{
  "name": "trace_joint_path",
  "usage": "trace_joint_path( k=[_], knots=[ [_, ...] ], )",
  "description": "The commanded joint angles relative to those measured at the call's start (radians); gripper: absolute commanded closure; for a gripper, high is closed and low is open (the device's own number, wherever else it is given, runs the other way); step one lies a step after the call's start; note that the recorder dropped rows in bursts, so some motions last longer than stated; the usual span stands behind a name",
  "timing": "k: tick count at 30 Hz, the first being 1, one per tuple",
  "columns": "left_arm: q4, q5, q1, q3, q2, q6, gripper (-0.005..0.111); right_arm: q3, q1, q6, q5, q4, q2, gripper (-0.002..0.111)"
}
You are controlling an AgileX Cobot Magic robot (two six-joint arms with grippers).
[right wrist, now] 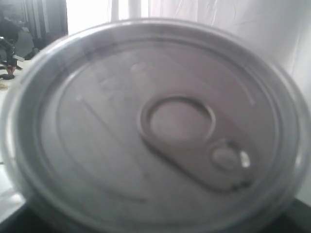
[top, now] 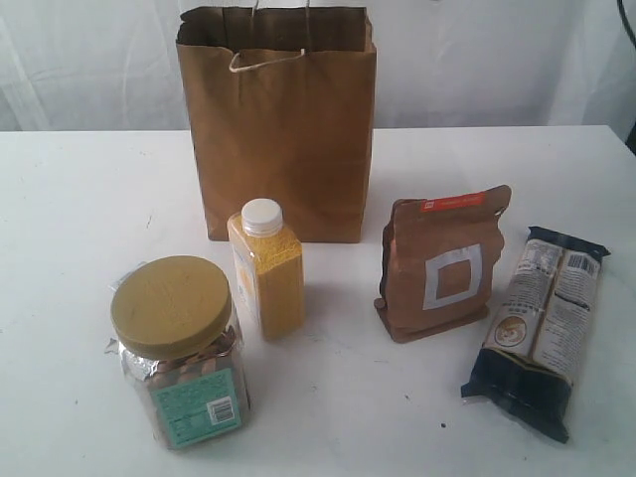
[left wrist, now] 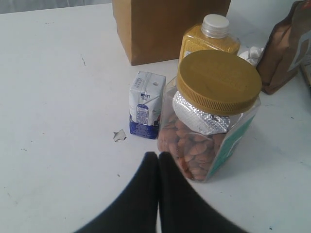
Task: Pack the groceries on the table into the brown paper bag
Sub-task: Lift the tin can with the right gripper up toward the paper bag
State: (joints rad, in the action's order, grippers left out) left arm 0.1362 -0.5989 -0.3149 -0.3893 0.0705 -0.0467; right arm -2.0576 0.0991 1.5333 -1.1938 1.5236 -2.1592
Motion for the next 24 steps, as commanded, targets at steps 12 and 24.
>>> trace_joint_path(
  k=[12, 24],
  knots=[
    [0.018, -0.001, 0.005, 0.005, -0.001, -0.005, 0.107, -0.095, -0.042, -0.155, -0.027, -0.149, -0.094, 0.108],
    [0.018, -0.001, 0.005, 0.005, -0.001, -0.005, 0.107, -0.104, -0.101, -0.083, -0.027, -0.060, -0.088, 0.108]
  ],
)
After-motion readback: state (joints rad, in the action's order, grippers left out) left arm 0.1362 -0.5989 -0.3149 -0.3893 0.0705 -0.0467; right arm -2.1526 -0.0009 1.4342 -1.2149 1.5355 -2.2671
